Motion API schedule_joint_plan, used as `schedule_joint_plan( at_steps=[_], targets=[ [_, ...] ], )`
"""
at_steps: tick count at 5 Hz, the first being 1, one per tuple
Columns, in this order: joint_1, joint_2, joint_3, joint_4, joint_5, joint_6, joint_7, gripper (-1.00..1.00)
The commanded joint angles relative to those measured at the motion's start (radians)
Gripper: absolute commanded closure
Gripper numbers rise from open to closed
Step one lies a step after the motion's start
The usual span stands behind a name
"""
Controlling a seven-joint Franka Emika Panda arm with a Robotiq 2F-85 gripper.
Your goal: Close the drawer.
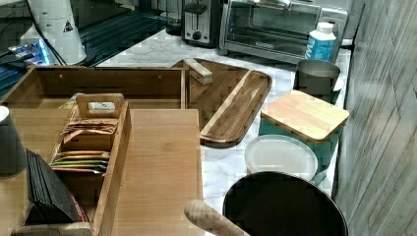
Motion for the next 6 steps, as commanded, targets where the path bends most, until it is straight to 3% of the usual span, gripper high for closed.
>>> schedule_joint_plan(
  at_steps=[1,2,3,5,6],
  targets=[
    [0.005,0.031,-0.004,-0.015,-0.015,-0.011,-0.022,0.91],
    [-0.023,0.036,-0.045,-0.016,0.038,0.028,0.015,0.97],
    [-0.002,-0.017,0.031,0.013,0.061,-0.005,-0.029,0.87],
    [0.002,-0.005,0.035,0.034,0.033,-0.06,-0.021,1.0],
    [0.051,-0.029,0.014,0.031,0.047,-0.067,-0.069,1.0]
  ],
)
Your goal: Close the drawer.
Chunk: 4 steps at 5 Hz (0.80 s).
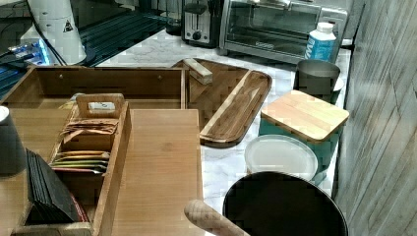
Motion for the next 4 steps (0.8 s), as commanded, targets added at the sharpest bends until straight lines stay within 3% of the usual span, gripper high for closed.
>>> schedule_joint_plan(
  at_steps=[1,4],
  targets=[
    [-0.004,-0.016,0.001,0.04,0.009,0.001,-0.026,1.0],
    [0.001,0.0,-0.001,0.0,0.0,0.0,0.0,1.0]
  ],
)
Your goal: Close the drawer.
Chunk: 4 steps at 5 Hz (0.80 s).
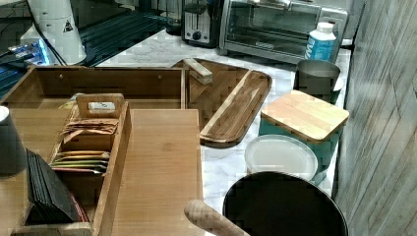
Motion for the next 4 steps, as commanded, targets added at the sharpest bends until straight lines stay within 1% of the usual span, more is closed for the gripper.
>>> schedule_joint_plan(
  at_steps=[1,3,4],
  targets=[
    [-0.002,-0.015,0.002,0.002,0.0,0.0,0.0,1.0],
    [-0.005,-0.015,0.005,0.002,0.0,0.0,0.0,1.0],
    [0.007,-0.055,0.018,-0.105,-0.013,0.071,-0.05,1.0]
  ],
)
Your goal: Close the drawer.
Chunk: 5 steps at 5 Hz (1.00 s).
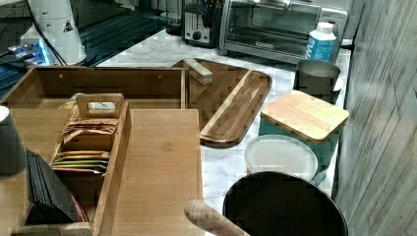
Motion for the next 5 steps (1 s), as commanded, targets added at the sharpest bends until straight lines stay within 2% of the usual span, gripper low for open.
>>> schedule_joint_plan(
  at_steps=[1,2,3,4,5],
  targets=[
    [0.038,-0.11,0.037,-0.158,-0.02,0.109,-0.042,1.0],
    [0.072,-0.151,0.067,-0.261,-0.036,0.185,-0.013,1.0],
    [0.077,-0.194,0.088,-0.348,-0.034,0.254,-0.073,1.0],
    [0.076,-0.241,0.094,-0.446,-0.07,0.346,-0.21,1.0],
    [0.048,-0.26,0.07,-0.524,-0.059,0.413,-0.428,1.0]
  ],
)
